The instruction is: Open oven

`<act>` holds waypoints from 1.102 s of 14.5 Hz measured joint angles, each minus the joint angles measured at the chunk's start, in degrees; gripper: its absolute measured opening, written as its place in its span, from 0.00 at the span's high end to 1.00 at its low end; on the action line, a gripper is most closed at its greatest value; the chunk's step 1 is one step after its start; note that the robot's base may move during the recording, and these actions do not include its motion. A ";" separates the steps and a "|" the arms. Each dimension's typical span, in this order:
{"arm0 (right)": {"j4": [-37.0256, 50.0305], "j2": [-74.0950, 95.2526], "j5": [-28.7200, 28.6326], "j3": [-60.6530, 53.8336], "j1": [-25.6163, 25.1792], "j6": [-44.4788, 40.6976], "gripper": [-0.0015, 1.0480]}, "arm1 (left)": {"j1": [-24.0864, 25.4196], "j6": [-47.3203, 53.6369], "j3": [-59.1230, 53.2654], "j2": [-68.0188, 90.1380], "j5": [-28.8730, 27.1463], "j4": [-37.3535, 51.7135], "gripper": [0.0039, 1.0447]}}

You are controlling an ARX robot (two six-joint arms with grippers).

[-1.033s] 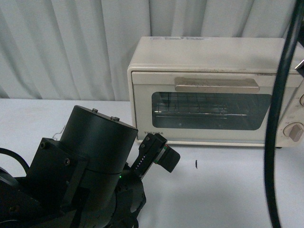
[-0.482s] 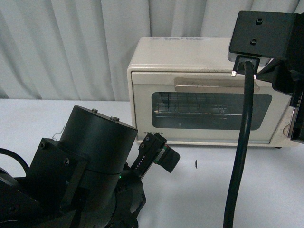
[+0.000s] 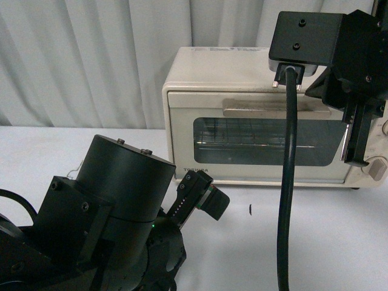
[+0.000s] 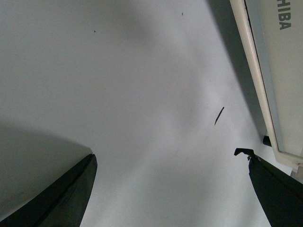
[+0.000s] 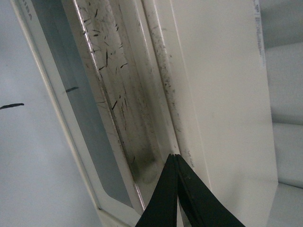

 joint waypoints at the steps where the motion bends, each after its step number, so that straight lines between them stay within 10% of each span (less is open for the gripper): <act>1: -0.20 0.44 -0.02 0.26 0.24 0.15 0.98 | 0.00 -0.02 0.00 0.00 0.00 -0.02 0.06; 16: -17.25 -5.20 -8.44 -4.52 -0.87 4.79 0.98 | 0.00 -0.02 0.02 0.00 0.00 -0.02 0.06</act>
